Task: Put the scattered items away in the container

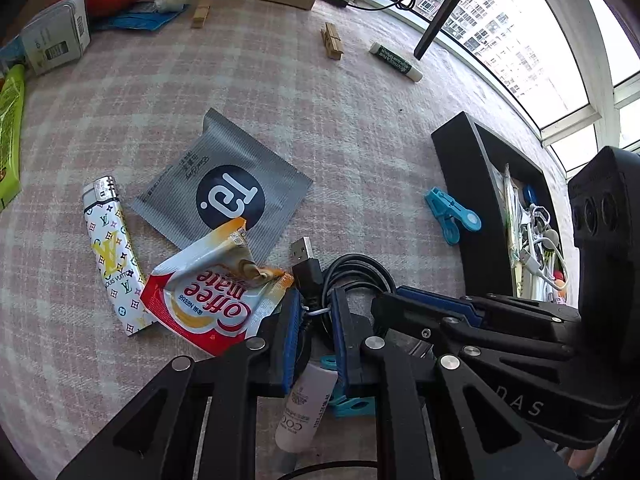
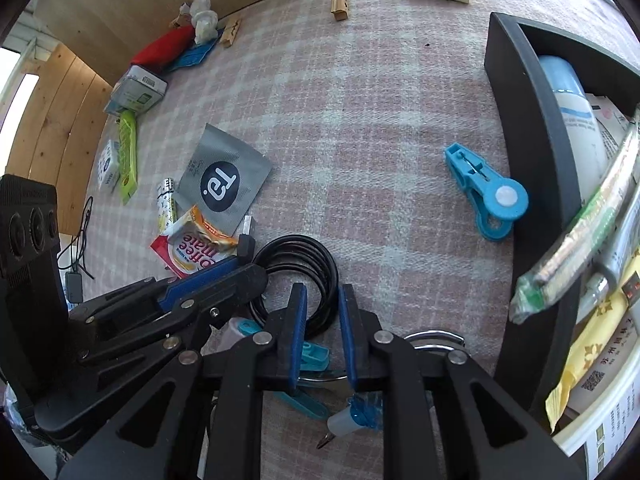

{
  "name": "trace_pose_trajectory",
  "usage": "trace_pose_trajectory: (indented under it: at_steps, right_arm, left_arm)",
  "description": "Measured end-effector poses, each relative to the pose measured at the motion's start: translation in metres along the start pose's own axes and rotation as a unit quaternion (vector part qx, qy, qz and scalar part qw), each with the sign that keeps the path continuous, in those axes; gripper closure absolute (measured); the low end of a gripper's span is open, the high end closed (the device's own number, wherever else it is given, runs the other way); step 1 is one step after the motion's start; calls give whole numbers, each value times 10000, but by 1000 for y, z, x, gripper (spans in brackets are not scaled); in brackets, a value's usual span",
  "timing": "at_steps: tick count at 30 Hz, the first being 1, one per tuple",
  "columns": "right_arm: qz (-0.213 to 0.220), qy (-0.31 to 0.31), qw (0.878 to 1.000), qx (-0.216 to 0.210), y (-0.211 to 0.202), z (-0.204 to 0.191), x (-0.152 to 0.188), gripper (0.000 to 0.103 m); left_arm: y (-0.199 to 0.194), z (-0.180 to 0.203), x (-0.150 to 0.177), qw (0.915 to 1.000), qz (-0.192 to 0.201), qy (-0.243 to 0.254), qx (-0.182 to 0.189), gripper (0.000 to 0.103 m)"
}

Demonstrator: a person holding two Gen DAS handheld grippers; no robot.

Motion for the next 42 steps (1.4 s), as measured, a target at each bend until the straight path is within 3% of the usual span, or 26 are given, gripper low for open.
trace_pose_trajectory:
  at_steps: [5,11,23,31,42]
  right_arm:
    - [-17,-58,9997,222,0,-7,-1,92]
    - [301,24,9993,213,-25,-8,-6,95]
    - [1053,295,9927,518,-107,18,4,95]
    - [1388,790,9834,859,-169,68,47,95]
    - [1580,1556,9662,1316,-221,143,132,95]
  left_arm:
    - [-4,0,0,9999,-44,-133,95,89]
    - [-29,15,-3,9997,171,10,177,91]
    - [-61,97,-2,9958,502,600,484,91]
    - [-50,180,23,9893,341,1205,746,91]
    - [-24,281,82,9733,-97,2034,1057,91]
Point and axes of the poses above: each gripper's, at about its wrist camera, not at the fingertips, and y roughly the way its jaws point, z to its right, x to its underside, the point moved 1 cm from there along y, roughly the way its jaws point, and after that the axes turned 15 degrees about -y, right-handed, at the moved point
